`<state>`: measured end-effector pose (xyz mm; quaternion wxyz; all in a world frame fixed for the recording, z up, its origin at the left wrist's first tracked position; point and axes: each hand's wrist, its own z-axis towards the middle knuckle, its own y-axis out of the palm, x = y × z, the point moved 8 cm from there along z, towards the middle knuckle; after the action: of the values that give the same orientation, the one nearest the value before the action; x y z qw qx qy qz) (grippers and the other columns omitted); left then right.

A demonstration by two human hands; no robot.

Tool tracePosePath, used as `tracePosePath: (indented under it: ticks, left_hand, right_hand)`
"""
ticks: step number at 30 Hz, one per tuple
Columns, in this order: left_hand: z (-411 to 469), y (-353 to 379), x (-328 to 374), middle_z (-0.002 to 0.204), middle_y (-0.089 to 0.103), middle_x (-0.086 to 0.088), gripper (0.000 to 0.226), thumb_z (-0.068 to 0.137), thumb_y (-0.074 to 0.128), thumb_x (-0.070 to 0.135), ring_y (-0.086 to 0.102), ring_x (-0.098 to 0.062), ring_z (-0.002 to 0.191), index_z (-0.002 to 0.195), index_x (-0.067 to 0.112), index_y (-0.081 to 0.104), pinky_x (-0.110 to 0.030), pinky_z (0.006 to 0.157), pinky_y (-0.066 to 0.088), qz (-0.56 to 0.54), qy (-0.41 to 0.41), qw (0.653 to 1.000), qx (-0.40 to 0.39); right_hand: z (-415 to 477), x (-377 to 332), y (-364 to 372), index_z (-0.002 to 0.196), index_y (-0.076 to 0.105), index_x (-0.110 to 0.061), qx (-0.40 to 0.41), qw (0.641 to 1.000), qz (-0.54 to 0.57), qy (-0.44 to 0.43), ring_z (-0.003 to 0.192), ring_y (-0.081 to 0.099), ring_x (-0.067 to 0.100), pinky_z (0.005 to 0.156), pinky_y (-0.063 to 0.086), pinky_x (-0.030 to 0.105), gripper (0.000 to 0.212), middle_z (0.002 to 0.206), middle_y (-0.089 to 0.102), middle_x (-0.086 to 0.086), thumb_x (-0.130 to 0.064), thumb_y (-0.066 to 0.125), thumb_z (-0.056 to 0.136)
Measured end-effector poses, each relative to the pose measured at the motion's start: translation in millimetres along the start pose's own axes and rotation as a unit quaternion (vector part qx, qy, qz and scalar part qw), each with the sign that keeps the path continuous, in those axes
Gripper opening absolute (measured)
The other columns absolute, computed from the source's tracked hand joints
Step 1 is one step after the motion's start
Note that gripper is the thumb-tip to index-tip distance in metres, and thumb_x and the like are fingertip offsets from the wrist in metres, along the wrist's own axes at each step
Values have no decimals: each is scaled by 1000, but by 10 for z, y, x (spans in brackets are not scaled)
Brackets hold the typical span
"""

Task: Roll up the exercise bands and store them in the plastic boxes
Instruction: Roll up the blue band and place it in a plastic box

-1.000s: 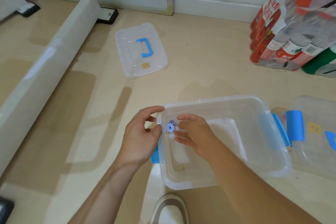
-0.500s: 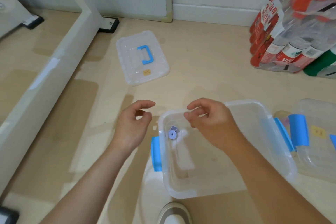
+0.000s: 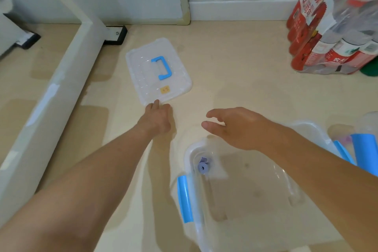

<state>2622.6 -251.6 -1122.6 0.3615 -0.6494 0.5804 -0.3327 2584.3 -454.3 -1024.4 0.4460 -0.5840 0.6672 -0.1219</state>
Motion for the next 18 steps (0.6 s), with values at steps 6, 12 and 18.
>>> tracePosePath:
  ticks: [6, 12, 18]
  left_hand:
    - [148, -17, -53, 110, 55, -11, 50, 82, 50, 10, 56, -32, 100, 130, 12, 38, -38, 72, 48, 10, 16, 998, 59]
    - [204, -55, -236, 129, 38, -14, 52, 85, 52, 16, 37, -36, 119, 135, 14, 36, -42, 90, 44, -11, -50, 995, 87]
    - [-135, 4, 62, 101, 62, -7, 34, 84, 48, 13, 60, -28, 91, 117, 13, 42, -34, 74, 33, 119, 19, 985, 123]
  right_hand:
    - [95, 225, -58, 139, 39, -35, 9, 999, 25, 19, 123, 48, 16, 102, 40, 36, 56, 132, 55, -7, -64, 31, 92]
    - [-6, 360, -78, 130, 49, -36, 43, 995, 90, 25, 111, 53, 14, 96, 43, 32, 46, 119, 60, -7, -60, 39, 91]
    - [-173, 284, -282, 120, 59, -30, 126, 982, 138, 15, 98, 59, 14, 81, 39, 26, 31, 118, 62, -4, -39, 51, 92]
